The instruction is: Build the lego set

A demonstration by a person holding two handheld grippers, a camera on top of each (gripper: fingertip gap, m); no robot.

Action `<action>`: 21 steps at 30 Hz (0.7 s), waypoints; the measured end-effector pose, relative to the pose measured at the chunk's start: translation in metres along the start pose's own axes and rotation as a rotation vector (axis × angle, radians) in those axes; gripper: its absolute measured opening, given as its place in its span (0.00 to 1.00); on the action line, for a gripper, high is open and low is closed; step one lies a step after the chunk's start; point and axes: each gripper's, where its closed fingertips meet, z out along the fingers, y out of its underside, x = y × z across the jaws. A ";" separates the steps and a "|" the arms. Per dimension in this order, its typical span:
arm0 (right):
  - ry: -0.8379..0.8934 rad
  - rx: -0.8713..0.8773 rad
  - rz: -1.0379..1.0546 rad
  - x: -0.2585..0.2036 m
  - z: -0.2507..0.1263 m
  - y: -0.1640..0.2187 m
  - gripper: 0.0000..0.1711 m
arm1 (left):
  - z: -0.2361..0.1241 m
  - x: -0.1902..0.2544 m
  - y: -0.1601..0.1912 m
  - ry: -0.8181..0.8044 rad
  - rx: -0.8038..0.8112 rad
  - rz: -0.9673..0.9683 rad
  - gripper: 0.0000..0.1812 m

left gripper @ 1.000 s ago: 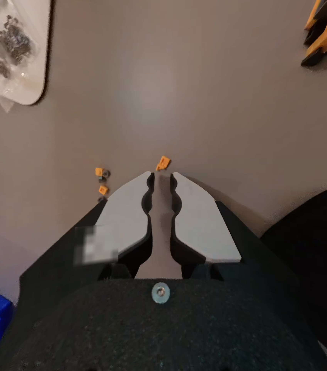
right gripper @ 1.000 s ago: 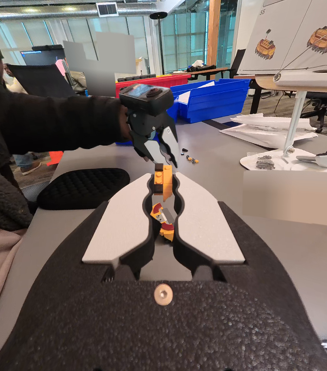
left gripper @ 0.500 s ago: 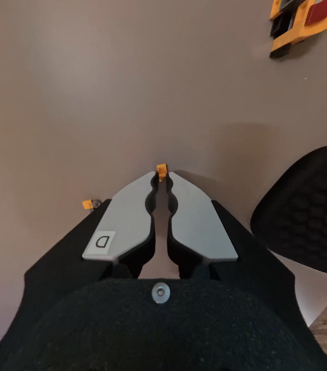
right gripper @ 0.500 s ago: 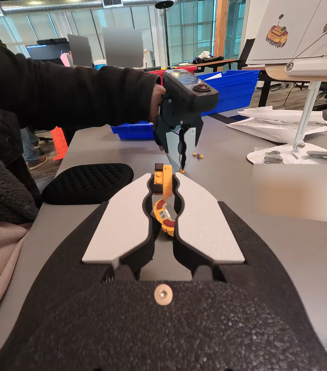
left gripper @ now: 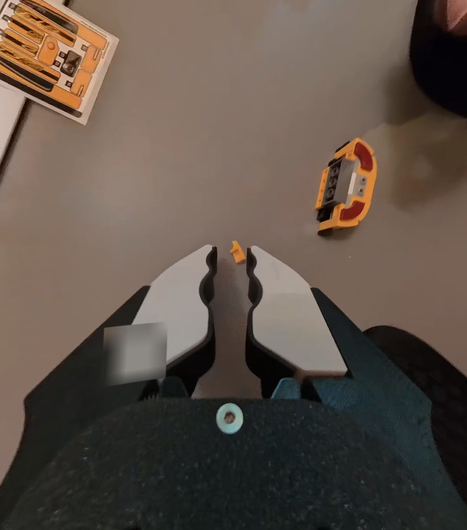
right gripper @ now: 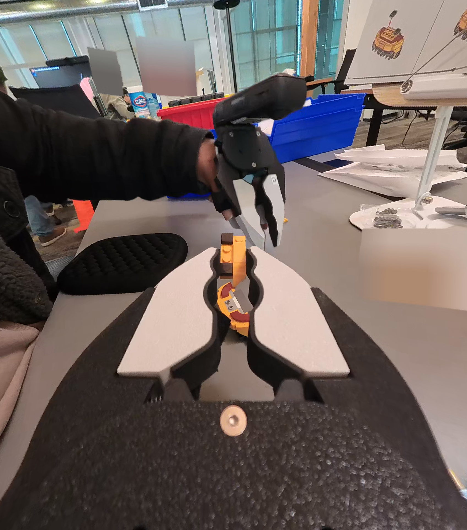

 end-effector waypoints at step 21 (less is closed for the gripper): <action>0.000 0.005 0.014 0.002 -0.001 -0.001 0.10 | 0.007 0.006 0.003 0.090 -0.401 0.810 0.13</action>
